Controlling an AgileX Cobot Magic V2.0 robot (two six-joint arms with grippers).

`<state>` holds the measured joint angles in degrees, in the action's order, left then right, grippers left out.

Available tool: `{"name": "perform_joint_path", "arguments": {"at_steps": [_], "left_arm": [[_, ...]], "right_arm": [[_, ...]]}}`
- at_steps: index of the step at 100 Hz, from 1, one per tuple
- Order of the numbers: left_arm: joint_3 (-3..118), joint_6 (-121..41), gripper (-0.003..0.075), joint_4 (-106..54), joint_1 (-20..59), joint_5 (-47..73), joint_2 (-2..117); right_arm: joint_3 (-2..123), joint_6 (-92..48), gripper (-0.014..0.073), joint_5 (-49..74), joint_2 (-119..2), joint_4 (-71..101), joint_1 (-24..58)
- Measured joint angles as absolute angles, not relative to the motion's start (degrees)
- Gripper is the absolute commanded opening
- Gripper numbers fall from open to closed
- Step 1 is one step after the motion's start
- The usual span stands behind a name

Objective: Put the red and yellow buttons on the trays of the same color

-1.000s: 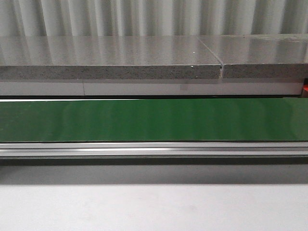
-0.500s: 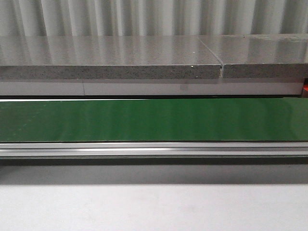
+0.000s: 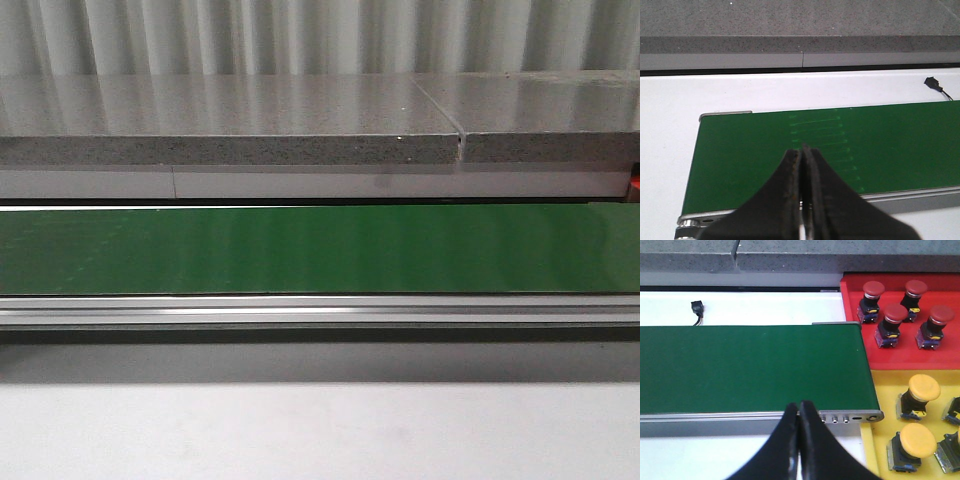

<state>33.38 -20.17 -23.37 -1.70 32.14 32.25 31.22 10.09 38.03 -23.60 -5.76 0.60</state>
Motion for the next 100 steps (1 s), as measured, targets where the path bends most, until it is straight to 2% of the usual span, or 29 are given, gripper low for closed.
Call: {"name": "perform_joint_path", "arguments": {"at_steps": [34, 74, 100], "left_arm": [[33.4, -20.2, -0.002, -23.4, -1.7, 32.1, 32.3], [33.4, -20.2, -0.002, -23.4, -1.7, 32.1, 32.3], [33.4, -20.2, -0.002, -23.4, -1.7, 32.1, 32.3]], "right_arm": [[30.6, 10.1, -0.0067, 36.4, -23.6, -5.8, 1.0], [17.1, 10.1, -0.0067, 13.4, -17.6, -5.8, 5.3], [6.7, 10.1, -0.0067, 6.9, -8.1, -5.8, 5.3]]}}
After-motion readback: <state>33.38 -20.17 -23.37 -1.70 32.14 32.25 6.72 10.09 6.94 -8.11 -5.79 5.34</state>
